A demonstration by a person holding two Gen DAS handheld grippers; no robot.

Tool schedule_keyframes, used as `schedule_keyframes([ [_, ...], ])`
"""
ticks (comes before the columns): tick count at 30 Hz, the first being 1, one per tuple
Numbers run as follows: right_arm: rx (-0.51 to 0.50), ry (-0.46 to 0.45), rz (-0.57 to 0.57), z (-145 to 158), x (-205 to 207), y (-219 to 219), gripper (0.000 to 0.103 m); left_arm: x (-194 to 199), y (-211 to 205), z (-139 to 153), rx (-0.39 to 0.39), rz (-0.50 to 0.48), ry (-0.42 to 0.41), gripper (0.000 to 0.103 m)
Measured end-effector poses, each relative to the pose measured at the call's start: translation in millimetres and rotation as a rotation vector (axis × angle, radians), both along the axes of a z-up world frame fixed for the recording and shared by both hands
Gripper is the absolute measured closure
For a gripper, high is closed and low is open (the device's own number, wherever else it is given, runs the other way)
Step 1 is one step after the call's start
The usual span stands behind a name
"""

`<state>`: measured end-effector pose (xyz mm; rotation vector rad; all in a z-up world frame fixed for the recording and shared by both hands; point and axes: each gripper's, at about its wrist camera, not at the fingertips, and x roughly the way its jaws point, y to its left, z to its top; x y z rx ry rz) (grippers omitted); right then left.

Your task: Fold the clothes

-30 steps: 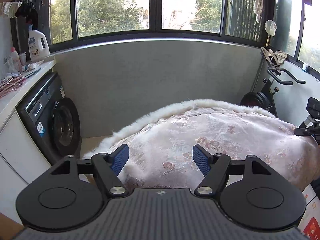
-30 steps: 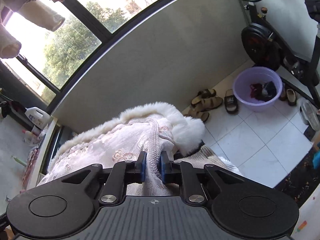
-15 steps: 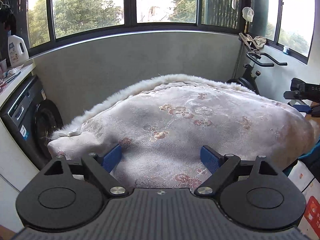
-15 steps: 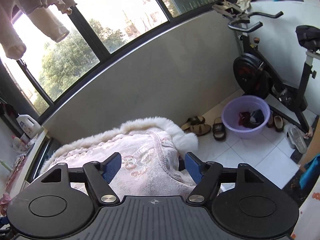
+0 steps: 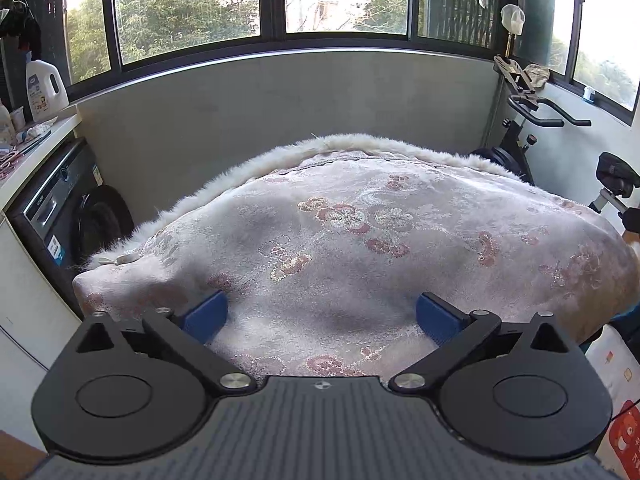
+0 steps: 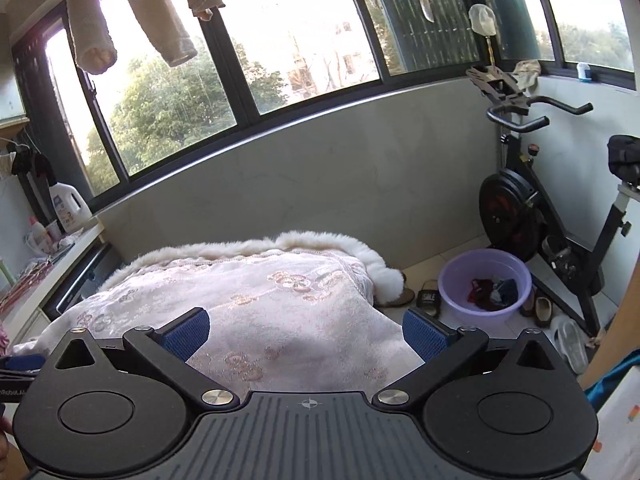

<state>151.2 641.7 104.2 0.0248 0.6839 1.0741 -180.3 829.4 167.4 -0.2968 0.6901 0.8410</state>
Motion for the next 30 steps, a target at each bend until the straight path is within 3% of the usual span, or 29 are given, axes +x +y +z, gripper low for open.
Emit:
schedule_keyframes([
  [12, -0.011, -0.057, 0.054, 12, -26, -50, 0.001, 16, -47, 18, 0.031, 0.037, 0.031, 0.001],
  [19, -0.003, -0.039, 0.107, 28, -33, -82, 0.001, 18, -96, 25, 0.072, 0.114, 0.044, 0.001],
  [24, -0.022, -0.097, 0.150, 34, -49, -105, 0.001, 14, -135, 26, 0.057, 0.159, 0.016, 0.001],
  [30, -0.029, -0.134, 0.232, 34, -74, -131, 0.001, 3, -187, 15, 0.063, 0.204, 0.044, 0.000],
])
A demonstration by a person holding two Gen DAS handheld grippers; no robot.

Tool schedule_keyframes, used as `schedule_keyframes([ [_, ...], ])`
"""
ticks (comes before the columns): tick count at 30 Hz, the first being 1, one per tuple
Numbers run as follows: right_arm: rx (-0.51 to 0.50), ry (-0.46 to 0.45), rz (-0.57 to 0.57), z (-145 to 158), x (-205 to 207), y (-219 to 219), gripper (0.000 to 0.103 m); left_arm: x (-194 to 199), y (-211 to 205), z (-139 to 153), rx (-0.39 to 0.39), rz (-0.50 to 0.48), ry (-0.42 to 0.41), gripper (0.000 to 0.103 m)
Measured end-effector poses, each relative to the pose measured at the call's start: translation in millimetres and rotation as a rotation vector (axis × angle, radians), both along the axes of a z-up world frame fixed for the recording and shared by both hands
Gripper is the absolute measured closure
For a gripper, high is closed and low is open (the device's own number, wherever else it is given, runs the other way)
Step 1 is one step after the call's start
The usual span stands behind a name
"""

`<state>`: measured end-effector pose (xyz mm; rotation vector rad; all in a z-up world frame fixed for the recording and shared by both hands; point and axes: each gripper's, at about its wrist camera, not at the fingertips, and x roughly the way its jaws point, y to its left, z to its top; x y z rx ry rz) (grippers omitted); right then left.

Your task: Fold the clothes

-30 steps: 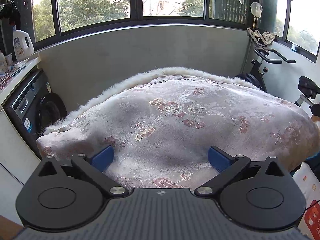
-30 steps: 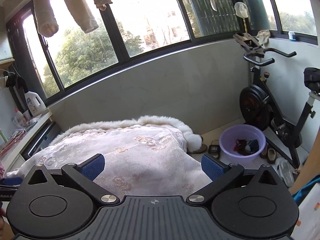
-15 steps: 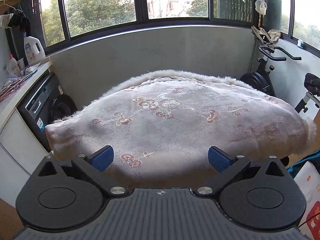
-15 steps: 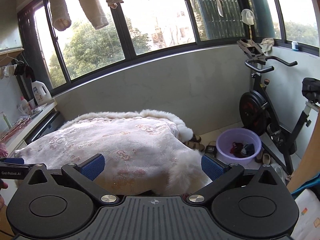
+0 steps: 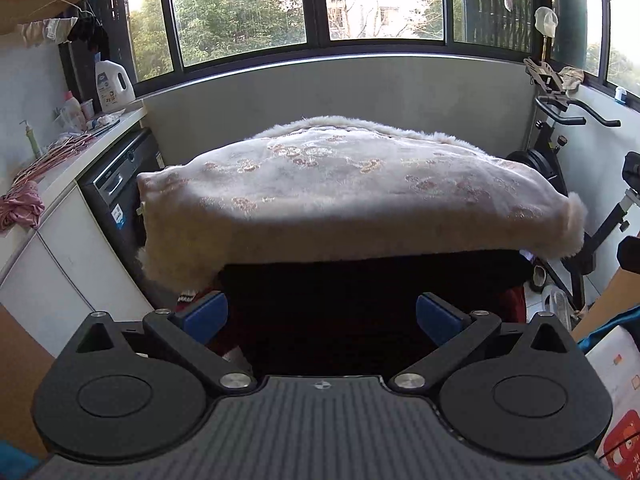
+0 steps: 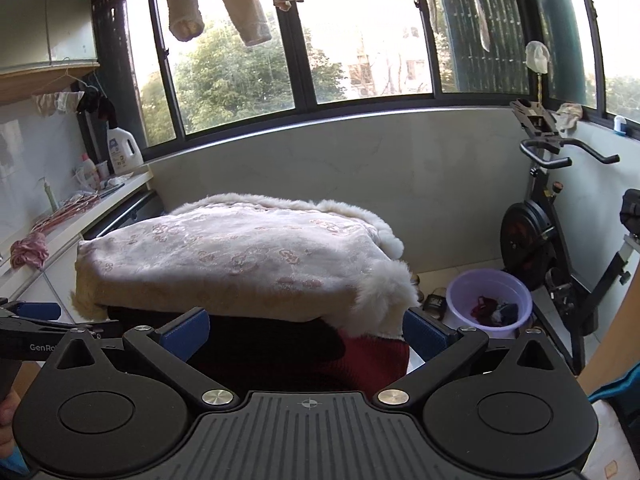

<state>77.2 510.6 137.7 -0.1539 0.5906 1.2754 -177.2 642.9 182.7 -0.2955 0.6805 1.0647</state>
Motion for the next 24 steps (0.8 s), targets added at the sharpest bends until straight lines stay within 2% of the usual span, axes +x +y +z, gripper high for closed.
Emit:
schedule_keyframes([
  [6, 0.003, 0.003, 0.066, -9, -19, -26, 0.001, -23, -44, -10, -0.029, 0.095, -0.020, 0.000],
  [10, -0.031, -0.007, 0.077, -16, -32, -42, 0.001, -34, -66, -17, -0.045, 0.117, -0.008, 0.000],
  [17, -0.065, -0.037, 0.040, -17, -73, -72, 0.001, -58, -91, -33, -0.065, 0.081, -0.003, 0.000],
  [21, -0.083, -0.054, -0.025, -15, -112, -89, 0.001, -81, -101, -34, -0.078, 0.053, 0.006, 0.000],
  [24, -0.100, -0.062, -0.042, -17, -146, -100, 0.001, -101, -111, -33, -0.060, 0.014, 0.017, 0.000],
])
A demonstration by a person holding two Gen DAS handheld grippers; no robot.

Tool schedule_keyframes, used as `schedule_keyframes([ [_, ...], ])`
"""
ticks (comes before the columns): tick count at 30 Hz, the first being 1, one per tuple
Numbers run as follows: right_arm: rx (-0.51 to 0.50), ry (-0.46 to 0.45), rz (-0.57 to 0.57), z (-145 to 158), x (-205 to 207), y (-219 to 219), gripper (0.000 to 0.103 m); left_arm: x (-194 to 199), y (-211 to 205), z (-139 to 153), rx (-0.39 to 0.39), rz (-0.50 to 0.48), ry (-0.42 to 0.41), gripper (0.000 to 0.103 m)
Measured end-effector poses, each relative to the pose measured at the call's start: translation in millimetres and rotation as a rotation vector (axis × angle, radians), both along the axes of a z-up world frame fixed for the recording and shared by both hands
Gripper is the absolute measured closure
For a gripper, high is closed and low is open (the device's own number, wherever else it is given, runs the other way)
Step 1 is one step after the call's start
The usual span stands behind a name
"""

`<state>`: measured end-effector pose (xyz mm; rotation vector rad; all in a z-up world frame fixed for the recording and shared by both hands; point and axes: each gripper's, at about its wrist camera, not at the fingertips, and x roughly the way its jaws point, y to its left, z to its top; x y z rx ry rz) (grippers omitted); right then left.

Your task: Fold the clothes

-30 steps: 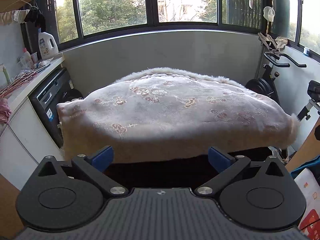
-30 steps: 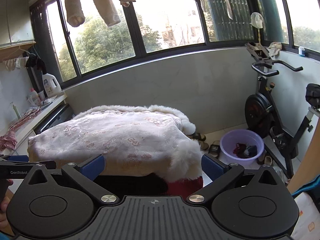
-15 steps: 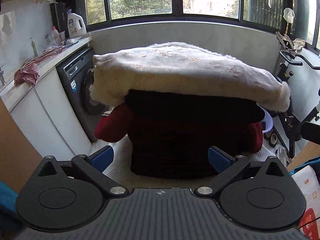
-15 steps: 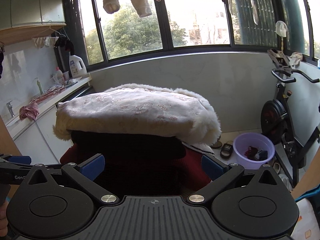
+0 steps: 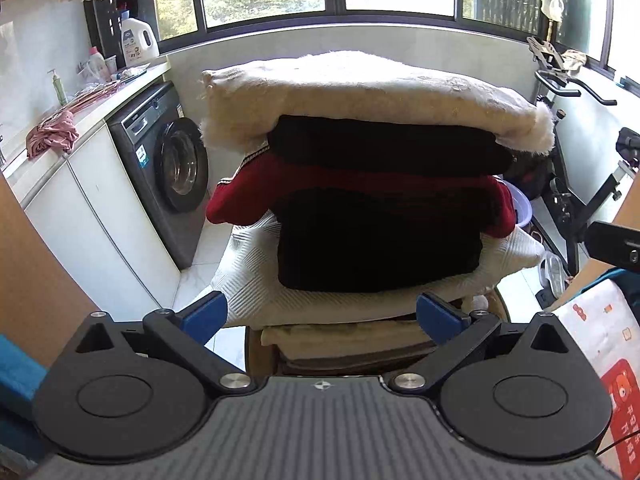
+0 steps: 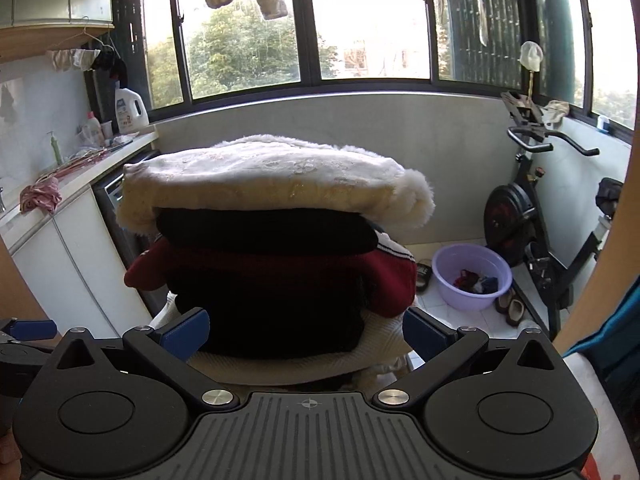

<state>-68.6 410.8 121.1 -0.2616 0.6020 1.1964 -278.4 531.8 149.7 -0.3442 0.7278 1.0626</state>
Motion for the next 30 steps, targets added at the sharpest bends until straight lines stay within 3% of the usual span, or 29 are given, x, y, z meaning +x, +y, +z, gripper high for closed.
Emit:
schedule_keyframes([
  [6, -0.044, -0.022, -0.042, -11, -62, -27, 0.001, -31, -21, -16, -0.023, -0.046, 0.003, 0.000],
  [14, -0.092, -0.007, -0.084, -24, -104, -67, 0.001, -56, -56, -29, -0.063, -0.097, 0.019, 0.000],
  [19, -0.078, -0.002, -0.083, -23, -108, -84, 0.001, -61, -72, -26, -0.047, -0.094, 0.013, 0.000],
  [30, -0.120, -0.008, -0.029, -40, -91, -127, 0.001, -47, -116, -46, -0.106, -0.038, 0.019, 0.000],
])
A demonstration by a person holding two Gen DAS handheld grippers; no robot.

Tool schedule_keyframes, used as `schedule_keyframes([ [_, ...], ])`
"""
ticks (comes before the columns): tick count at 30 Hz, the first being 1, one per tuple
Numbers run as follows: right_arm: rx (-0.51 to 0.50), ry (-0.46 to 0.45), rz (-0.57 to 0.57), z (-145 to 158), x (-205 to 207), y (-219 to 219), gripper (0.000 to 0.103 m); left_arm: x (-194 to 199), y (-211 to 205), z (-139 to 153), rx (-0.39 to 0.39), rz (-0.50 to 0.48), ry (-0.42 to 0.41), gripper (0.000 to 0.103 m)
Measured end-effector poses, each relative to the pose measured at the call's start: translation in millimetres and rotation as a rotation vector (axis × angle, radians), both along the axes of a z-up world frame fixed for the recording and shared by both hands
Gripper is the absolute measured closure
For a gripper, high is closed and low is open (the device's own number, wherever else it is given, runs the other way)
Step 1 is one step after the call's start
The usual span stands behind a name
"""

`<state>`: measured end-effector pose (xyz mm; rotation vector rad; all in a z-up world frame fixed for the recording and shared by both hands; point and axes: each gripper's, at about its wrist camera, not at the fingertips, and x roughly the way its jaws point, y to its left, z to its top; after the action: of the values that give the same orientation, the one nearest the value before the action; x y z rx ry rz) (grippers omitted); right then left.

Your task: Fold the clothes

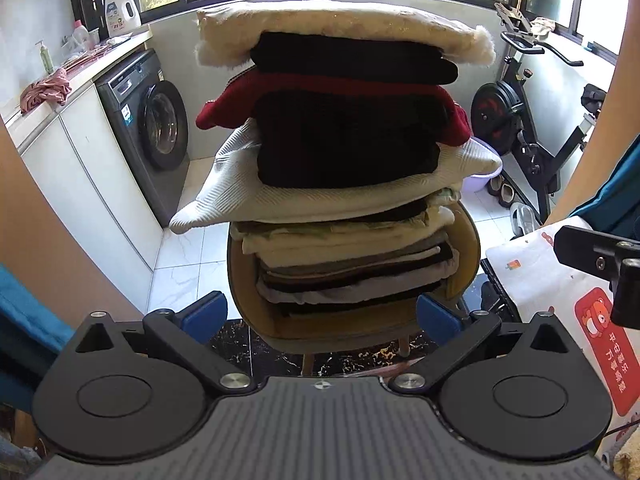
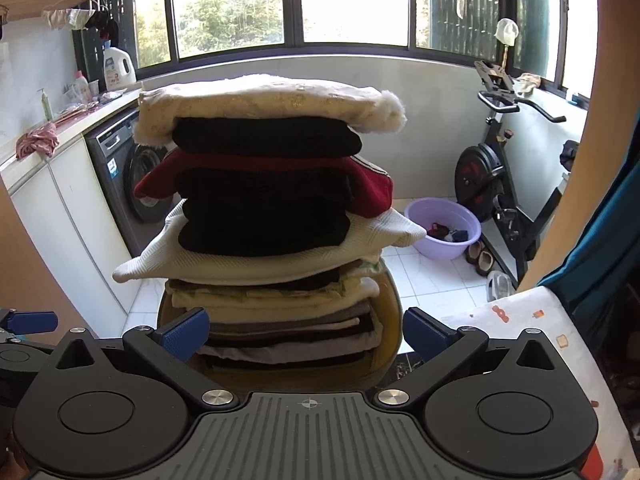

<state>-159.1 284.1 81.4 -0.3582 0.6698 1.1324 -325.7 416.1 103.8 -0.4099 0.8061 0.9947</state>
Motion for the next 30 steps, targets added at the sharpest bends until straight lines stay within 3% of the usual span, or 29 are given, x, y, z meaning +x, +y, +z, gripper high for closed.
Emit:
schedule_keyframes([
  [7, -0.016, 0.015, 0.042, -16, 16, -32, 0.001, 12, -36, -9, 0.013, 0.040, 0.044, 0.000],
  [14, -0.062, 0.081, 0.071, -33, 26, -61, 0.001, 20, -69, -18, -0.028, 0.070, 0.083, 0.000],
  [18, -0.074, 0.091, 0.080, -38, 26, -75, 0.001, 23, -82, -23, -0.079, 0.070, 0.073, 0.000],
  [30, -0.048, 0.095, 0.037, -37, 38, -109, 0.001, 32, -106, -16, -0.045, 0.075, 0.059, 0.000],
])
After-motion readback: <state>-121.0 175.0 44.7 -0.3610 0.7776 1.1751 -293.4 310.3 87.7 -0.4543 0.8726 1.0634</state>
